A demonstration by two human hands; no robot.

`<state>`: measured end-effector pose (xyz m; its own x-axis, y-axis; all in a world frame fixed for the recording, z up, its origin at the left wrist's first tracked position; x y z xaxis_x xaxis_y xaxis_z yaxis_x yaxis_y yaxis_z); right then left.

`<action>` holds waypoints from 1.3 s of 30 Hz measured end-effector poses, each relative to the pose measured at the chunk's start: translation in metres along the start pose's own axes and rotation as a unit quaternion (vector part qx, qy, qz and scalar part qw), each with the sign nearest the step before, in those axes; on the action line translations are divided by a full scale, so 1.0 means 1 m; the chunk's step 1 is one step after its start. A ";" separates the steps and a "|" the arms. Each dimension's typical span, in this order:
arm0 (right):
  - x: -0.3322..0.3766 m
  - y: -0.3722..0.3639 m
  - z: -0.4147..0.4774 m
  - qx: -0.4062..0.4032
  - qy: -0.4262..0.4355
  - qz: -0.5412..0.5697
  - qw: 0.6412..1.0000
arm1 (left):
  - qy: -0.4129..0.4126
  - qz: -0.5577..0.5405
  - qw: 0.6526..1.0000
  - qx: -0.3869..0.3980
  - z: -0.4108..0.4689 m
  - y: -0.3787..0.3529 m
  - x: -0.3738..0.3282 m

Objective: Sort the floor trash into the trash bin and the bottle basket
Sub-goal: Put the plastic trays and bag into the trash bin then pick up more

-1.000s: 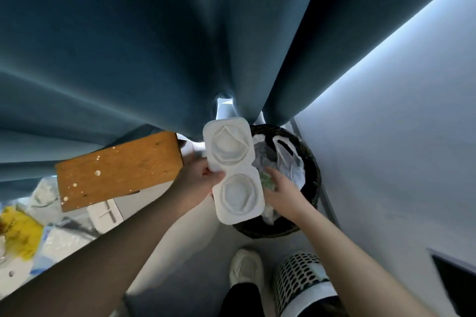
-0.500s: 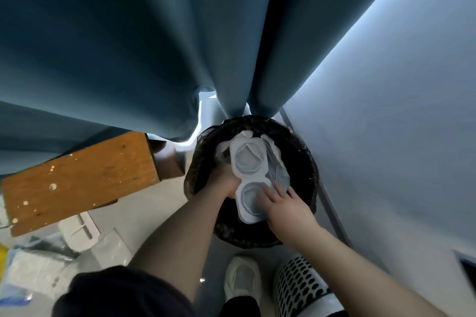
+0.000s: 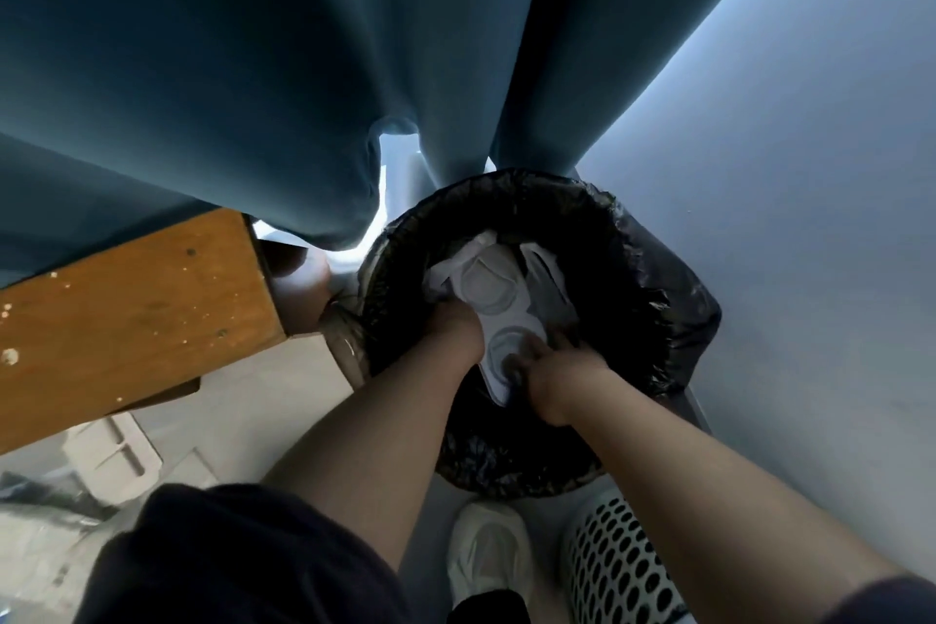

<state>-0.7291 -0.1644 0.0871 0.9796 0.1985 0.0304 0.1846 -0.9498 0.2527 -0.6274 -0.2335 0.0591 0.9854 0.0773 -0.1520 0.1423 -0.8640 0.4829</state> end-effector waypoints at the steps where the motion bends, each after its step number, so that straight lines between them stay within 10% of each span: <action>1: 0.001 0.000 -0.007 -0.016 -0.005 -0.003 1.000 | -0.010 0.020 1.000 0.006 -0.007 0.002 0.000; 13: 0.053 0.008 -0.140 -0.233 -0.071 -0.014 0.970 | -0.250 0.218 0.928 -0.172 -0.179 0.046 0.081; 24: 0.219 -0.017 -0.168 -0.392 -0.065 0.008 0.917 | -0.186 0.262 0.921 -0.219 -0.275 0.029 0.273; 39: 0.382 -0.044 -0.202 -0.377 0.007 -0.102 0.921 | -0.024 0.200 0.938 -0.283 -0.357 -0.033 0.467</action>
<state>-0.3791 0.0017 0.2827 0.9287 0.3621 -0.0805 0.2518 -0.4561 0.8535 -0.1381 0.0089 0.2802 0.9671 -0.2311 0.1066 -0.1971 -0.4153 0.8881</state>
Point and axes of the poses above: each hand's wrist, its own z-axis towards the middle knuckle, its own y-axis out of the back of the hand, x = y × z, the point moved 1 cm from there along z, towards the middle knuckle, and after that the axes turned 7 degrees about -z, right-handed, at the moved point
